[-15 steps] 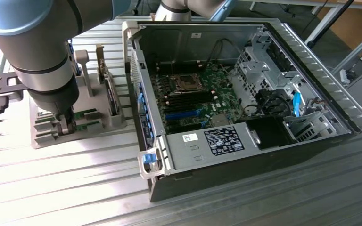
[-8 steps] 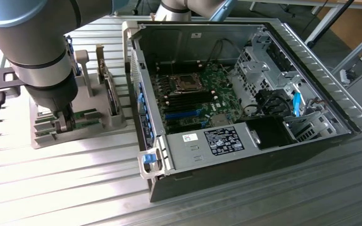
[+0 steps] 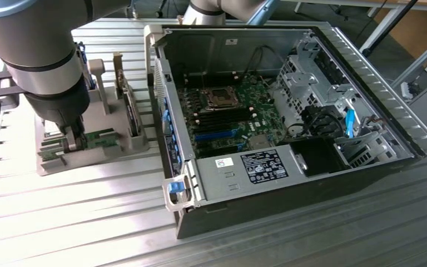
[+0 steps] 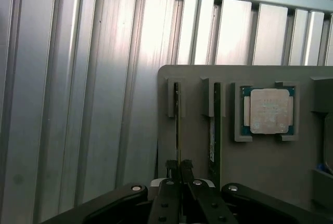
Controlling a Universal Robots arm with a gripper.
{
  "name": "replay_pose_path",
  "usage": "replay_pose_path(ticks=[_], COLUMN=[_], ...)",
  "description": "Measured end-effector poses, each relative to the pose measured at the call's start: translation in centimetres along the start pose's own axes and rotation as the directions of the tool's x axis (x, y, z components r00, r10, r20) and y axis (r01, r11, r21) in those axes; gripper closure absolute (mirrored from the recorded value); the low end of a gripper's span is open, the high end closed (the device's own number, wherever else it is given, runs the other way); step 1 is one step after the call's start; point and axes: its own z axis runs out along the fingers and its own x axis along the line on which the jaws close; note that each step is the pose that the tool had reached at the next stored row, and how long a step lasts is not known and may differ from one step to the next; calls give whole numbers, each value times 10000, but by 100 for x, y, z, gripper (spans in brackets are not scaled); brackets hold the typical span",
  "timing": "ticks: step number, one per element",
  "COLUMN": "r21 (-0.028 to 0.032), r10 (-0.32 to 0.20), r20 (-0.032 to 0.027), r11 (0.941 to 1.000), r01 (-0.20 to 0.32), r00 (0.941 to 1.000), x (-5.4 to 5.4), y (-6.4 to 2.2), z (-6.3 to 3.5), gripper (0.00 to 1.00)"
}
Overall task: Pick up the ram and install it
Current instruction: 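Pick up the ram and move it above insertion slot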
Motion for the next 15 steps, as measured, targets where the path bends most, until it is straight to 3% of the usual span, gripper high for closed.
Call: replay_pose_path(ticks=[15], r21=[1], r10=[0], r20=[7], r11=[10000], r01=[0], r00=[10000], x=[-7], y=[4], z=[-147], gripper=[89])
